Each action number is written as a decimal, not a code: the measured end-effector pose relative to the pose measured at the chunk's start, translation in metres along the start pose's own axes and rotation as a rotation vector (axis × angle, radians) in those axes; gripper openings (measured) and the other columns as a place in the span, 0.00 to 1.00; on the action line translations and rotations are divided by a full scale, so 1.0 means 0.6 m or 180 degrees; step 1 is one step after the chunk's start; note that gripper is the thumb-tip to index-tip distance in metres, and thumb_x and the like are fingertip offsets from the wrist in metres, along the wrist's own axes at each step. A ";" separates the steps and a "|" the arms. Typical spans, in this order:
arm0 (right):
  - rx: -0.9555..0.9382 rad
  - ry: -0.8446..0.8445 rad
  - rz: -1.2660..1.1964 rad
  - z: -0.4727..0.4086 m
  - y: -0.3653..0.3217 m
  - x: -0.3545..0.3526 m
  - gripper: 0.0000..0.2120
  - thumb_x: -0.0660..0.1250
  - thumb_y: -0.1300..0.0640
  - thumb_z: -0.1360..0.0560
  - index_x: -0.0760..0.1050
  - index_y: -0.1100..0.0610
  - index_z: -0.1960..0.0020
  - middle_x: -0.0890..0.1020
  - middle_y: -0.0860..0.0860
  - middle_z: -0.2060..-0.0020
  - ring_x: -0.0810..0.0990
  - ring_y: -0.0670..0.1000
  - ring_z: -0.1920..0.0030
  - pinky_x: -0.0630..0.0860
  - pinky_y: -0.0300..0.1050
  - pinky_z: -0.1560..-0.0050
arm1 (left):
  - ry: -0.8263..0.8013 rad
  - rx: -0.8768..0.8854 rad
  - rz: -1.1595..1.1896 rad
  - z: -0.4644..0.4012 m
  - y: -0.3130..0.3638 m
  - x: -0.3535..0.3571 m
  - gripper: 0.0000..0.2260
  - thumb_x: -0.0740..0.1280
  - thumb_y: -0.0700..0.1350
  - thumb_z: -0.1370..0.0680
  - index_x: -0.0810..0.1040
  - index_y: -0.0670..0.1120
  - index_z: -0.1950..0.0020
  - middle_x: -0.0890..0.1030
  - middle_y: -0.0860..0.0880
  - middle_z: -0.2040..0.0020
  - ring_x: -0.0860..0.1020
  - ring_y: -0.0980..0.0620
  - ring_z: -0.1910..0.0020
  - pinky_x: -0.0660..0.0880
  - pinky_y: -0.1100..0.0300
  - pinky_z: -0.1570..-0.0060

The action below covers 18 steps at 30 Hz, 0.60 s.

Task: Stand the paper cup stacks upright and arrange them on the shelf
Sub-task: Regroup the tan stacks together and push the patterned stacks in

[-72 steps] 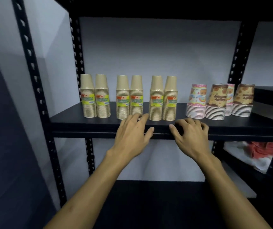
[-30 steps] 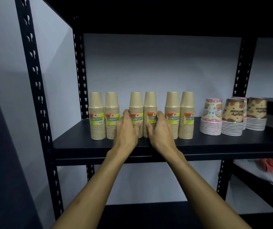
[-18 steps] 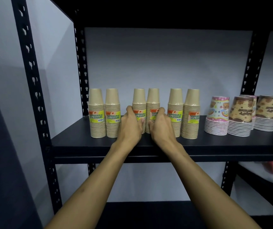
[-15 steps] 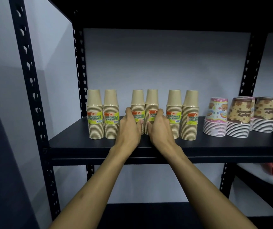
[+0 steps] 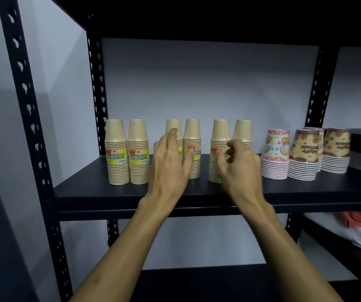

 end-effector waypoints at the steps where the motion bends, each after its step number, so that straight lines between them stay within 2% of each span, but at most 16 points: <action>1: 0.0046 0.0093 0.0078 -0.005 0.013 -0.016 0.10 0.67 0.54 0.22 0.76 0.60 0.45 0.82 0.56 0.54 0.80 0.58 0.56 0.76 0.50 0.57 | -0.0050 -0.0001 0.0118 -0.001 0.013 0.005 0.24 0.66 0.51 0.20 0.68 0.43 0.27 0.76 0.46 0.36 0.74 0.50 0.38 0.68 0.63 0.41; 2: 0.0085 0.0171 0.0135 -0.009 0.026 -0.029 0.12 0.67 0.53 0.22 0.76 0.60 0.44 0.81 0.57 0.52 0.79 0.58 0.53 0.76 0.52 0.55 | -0.0133 -0.0030 0.0265 -0.002 0.025 0.014 0.23 0.67 0.52 0.21 0.70 0.44 0.28 0.77 0.47 0.38 0.75 0.51 0.41 0.69 0.64 0.43; 4: 0.0201 0.0195 0.0167 -0.018 0.055 -0.042 0.16 0.68 0.53 0.23 0.73 0.61 0.40 0.77 0.59 0.46 0.77 0.59 0.46 0.75 0.53 0.51 | -0.0331 -0.0132 0.0501 -0.003 0.041 0.041 0.23 0.69 0.53 0.22 0.72 0.44 0.31 0.79 0.47 0.40 0.77 0.51 0.44 0.75 0.59 0.44; 7: 0.0544 -0.0109 -0.0023 -0.029 0.099 -0.030 0.29 0.72 0.50 0.26 0.67 0.60 0.30 0.74 0.59 0.36 0.73 0.59 0.37 0.73 0.53 0.41 | -0.0576 -0.0363 0.0587 0.003 0.047 0.088 0.26 0.70 0.54 0.23 0.71 0.44 0.30 0.79 0.46 0.40 0.78 0.49 0.43 0.76 0.55 0.44; 9: 0.0815 -0.0399 -0.0393 -0.032 0.122 -0.012 0.35 0.74 0.49 0.27 0.63 0.59 0.26 0.74 0.57 0.35 0.75 0.56 0.36 0.74 0.52 0.38 | -0.0670 -0.0486 0.0537 0.009 0.047 0.112 0.27 0.71 0.54 0.24 0.70 0.45 0.29 0.79 0.46 0.42 0.78 0.48 0.45 0.77 0.54 0.47; 11: 0.0902 -0.0621 -0.0688 -0.030 0.133 0.003 0.33 0.74 0.51 0.27 0.65 0.58 0.27 0.78 0.54 0.40 0.78 0.51 0.42 0.75 0.46 0.42 | -0.0752 -0.0532 0.0394 0.015 0.047 0.130 0.25 0.72 0.52 0.24 0.70 0.45 0.31 0.80 0.48 0.45 0.79 0.50 0.49 0.77 0.56 0.52; 13: 0.0800 -0.0651 -0.0827 -0.029 0.137 0.008 0.27 0.74 0.52 0.26 0.70 0.58 0.31 0.82 0.53 0.44 0.79 0.47 0.49 0.75 0.41 0.48 | -0.0829 -0.0526 0.0300 0.018 0.045 0.147 0.22 0.73 0.48 0.25 0.72 0.46 0.34 0.81 0.49 0.46 0.81 0.51 0.50 0.79 0.55 0.52; 15: 0.0730 -0.0614 -0.0859 -0.031 0.142 0.004 0.25 0.75 0.52 0.27 0.72 0.58 0.34 0.83 0.51 0.46 0.80 0.46 0.51 0.76 0.42 0.48 | -0.0865 -0.0562 0.0276 0.016 0.043 0.161 0.21 0.74 0.47 0.26 0.74 0.47 0.35 0.83 0.48 0.46 0.83 0.50 0.51 0.81 0.52 0.52; 18: 0.0743 -0.0645 -0.0851 -0.039 0.160 -0.002 0.25 0.75 0.51 0.27 0.73 0.57 0.35 0.84 0.51 0.47 0.81 0.48 0.49 0.79 0.47 0.45 | -0.0941 -0.0581 0.0235 0.010 0.053 0.176 0.24 0.75 0.47 0.26 0.73 0.45 0.34 0.84 0.47 0.45 0.83 0.50 0.50 0.80 0.56 0.52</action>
Point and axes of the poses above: each hand's wrist, its own z-axis away from the middle knuckle, its own x-axis out of the palm, y = z × x, the point moved 8 cm from there along -z, towards the middle knuckle
